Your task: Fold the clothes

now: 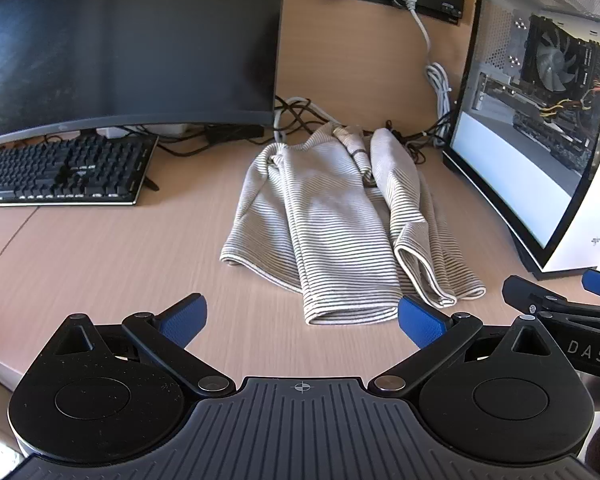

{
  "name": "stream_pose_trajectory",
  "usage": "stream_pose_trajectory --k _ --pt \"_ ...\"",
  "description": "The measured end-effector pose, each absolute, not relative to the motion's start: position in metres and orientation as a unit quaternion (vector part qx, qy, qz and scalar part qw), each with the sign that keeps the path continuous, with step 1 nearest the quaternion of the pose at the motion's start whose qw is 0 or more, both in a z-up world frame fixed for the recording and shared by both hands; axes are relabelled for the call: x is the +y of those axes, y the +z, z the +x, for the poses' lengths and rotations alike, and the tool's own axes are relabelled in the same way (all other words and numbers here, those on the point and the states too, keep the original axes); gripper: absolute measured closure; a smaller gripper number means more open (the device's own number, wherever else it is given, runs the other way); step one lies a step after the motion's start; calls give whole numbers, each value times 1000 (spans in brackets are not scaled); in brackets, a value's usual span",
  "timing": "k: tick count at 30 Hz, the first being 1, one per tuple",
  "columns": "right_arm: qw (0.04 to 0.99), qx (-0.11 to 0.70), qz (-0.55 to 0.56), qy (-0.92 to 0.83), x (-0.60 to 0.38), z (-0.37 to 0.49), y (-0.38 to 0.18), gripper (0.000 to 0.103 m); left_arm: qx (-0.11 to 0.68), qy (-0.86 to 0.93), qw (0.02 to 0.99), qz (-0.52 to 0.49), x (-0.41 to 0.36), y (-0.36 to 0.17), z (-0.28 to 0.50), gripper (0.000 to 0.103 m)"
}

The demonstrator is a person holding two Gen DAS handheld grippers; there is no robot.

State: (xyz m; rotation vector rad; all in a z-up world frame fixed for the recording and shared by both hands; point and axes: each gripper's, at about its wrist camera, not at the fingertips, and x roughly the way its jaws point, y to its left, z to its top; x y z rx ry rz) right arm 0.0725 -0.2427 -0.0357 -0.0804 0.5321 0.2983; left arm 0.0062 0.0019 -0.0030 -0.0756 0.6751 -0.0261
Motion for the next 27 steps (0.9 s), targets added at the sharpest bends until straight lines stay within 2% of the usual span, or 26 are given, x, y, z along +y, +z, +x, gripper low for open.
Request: stream_pose_trajectory --k 27 --pt "954 255 -30 158 -245 65 -33 0 331 -11 943 -34 4 -2 -1 0"
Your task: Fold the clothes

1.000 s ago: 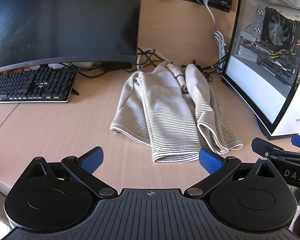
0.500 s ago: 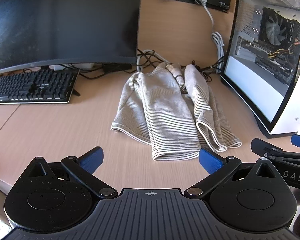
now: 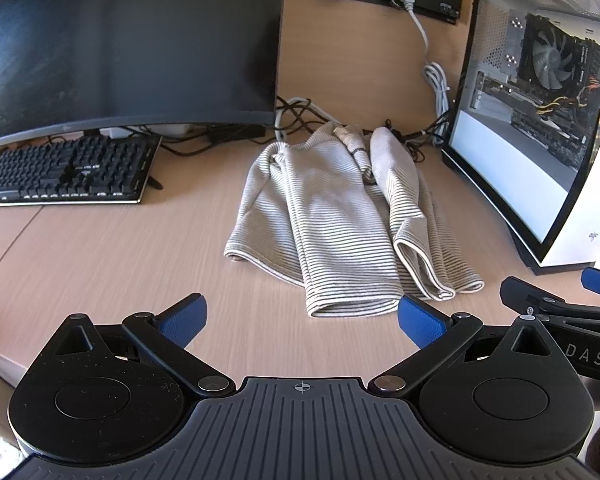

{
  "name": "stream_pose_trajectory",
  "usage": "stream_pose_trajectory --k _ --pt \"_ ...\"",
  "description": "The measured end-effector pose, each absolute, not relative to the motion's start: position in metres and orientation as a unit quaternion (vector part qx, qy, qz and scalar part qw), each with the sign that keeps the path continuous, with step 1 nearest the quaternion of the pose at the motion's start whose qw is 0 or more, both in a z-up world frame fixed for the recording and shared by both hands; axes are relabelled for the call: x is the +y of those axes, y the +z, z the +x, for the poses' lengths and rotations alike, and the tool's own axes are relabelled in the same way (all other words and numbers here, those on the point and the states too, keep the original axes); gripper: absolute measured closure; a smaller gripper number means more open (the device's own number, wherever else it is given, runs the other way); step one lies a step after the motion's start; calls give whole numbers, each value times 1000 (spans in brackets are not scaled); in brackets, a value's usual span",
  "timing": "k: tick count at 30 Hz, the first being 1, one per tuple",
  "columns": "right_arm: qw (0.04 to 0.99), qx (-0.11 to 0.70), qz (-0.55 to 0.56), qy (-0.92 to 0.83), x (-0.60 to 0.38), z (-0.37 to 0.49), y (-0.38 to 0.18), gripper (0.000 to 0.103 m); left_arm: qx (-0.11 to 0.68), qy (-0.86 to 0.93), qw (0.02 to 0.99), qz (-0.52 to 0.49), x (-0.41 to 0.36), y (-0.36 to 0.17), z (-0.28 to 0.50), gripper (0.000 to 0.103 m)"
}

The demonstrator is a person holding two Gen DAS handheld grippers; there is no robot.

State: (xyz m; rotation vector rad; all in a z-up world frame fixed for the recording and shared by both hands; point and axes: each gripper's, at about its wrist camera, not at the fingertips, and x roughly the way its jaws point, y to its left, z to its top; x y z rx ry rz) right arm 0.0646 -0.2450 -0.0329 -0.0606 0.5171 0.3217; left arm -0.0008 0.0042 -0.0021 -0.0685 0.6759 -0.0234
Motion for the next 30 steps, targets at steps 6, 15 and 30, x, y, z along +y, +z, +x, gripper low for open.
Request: stream_pose_trajectory --k 6,15,30 --pt "952 259 -40 156 -244 66 -34 0 333 -12 942 -33 4 -3 -1 0" --pt "947 278 -47 153 -241 70 -36 0 339 -10 940 -37 7 -4 2 0" --pt "943 320 -32 88 -239 97 -50 0 389 -82 914 -82 22 -28 70 0"
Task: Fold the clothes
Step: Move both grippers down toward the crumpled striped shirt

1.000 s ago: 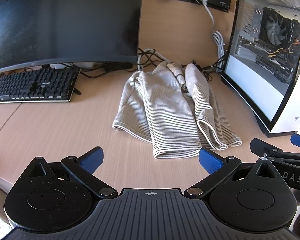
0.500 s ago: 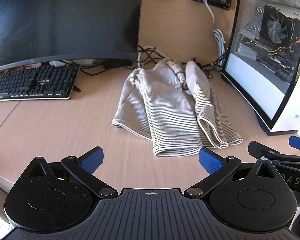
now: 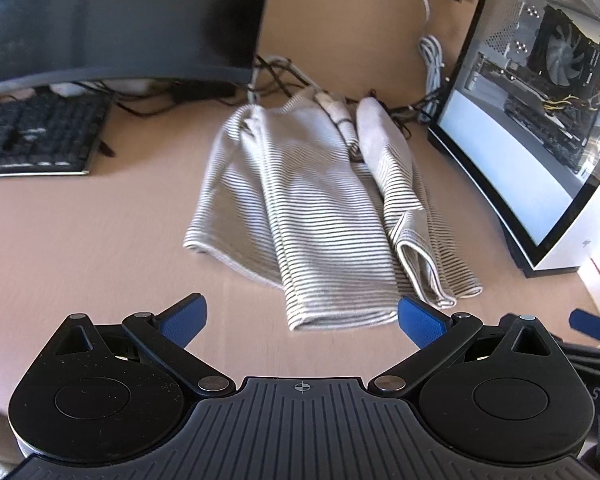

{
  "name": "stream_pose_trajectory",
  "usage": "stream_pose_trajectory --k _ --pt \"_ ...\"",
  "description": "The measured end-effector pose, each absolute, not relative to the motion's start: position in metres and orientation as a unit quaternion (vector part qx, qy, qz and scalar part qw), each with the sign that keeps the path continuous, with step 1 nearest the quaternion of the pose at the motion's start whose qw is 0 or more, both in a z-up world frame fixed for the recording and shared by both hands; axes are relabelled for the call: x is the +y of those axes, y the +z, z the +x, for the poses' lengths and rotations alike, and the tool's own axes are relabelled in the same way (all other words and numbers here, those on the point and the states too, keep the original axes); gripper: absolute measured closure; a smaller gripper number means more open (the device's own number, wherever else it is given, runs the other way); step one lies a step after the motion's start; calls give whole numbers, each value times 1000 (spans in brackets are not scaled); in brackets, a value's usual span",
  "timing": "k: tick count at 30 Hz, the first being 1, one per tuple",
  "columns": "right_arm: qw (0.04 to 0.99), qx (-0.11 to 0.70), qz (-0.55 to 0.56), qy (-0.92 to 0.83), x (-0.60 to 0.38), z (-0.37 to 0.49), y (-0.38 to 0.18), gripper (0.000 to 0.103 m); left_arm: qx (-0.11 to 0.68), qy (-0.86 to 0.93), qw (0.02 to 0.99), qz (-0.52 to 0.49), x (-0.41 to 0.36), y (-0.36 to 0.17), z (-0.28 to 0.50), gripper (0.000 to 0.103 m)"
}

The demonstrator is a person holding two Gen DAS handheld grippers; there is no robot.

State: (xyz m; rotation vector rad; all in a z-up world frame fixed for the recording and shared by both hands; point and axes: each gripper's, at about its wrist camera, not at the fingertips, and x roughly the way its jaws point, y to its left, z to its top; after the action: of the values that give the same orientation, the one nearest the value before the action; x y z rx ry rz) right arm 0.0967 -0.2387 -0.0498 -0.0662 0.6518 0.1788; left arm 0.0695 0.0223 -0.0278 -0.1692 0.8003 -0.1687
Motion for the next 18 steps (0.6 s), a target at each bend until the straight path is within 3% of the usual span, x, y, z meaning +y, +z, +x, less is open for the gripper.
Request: stream_pose_trajectory --k 18 --pt "929 369 13 -36 -206 101 -45 0 423 -223 871 -114 33 -55 218 0"
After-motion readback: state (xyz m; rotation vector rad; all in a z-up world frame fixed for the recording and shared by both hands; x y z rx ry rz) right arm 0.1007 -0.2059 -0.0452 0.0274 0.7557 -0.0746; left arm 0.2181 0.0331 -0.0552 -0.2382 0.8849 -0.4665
